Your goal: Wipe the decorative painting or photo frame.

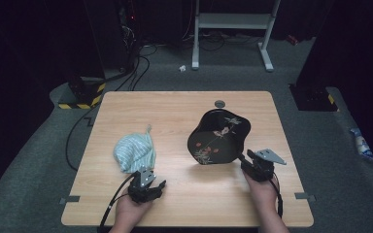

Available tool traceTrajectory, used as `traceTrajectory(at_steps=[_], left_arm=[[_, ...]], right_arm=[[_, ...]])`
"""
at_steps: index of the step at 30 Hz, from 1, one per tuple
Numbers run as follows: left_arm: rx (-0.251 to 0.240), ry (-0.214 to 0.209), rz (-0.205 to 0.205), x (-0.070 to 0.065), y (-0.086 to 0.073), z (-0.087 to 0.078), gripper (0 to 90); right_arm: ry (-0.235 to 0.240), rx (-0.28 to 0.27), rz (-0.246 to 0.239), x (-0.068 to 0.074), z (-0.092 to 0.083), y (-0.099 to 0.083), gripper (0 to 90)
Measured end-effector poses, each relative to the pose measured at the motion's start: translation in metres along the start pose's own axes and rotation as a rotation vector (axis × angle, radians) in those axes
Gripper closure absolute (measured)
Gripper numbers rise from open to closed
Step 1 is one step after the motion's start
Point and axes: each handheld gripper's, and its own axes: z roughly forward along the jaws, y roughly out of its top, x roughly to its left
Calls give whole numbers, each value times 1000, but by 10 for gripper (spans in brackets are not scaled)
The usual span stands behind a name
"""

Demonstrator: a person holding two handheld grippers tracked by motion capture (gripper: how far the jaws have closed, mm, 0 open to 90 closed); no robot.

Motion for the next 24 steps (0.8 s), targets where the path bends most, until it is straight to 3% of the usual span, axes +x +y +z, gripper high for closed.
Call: traceTrajectory(at_steps=[8, 15, 18, 22, 24], left_arm=[[1, -4, 0, 0, 0, 0, 377], [2, -54, -3, 0, -2, -2, 376], [7, -68, -9, 2, -2, -1, 368], [17, -91, -27, 4, -1, 0, 332], [21, -92, -22, 4, -1, 1, 307]], right_arm=[[4, -3, -7, 2, -5, -1, 509], [-31, 39, -56, -4, -20, -12, 338], [-42, 89, -91, -13, -30, -22, 298], [-47, 164, -92, -25, -43, -35, 274], [-87, 231, -111, -30, -46, -43, 233]])
